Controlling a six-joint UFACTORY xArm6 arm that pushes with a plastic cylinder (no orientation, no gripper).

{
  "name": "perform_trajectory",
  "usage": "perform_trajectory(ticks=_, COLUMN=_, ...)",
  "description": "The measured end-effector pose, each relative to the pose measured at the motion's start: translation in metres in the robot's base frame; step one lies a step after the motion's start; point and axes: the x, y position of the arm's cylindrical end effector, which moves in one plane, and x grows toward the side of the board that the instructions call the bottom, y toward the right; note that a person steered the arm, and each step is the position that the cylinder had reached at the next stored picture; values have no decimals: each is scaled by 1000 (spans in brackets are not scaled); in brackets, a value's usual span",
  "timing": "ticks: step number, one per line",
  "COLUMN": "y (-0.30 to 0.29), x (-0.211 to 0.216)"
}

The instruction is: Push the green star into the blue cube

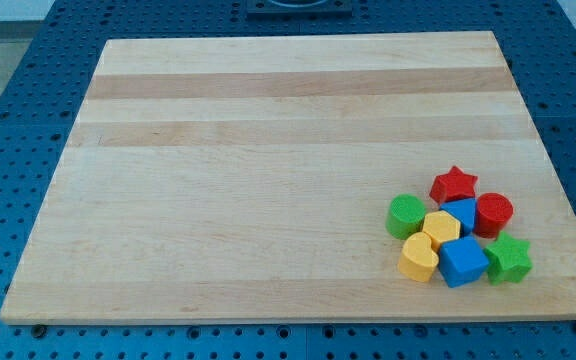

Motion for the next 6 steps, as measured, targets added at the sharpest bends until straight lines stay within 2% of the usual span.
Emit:
perform_trajectory(ticks=2, y=-27, x=64)
perform_trajectory(ticks=4, y=-69, x=71)
perform_trajectory(ticks=6, y=-81, x=71)
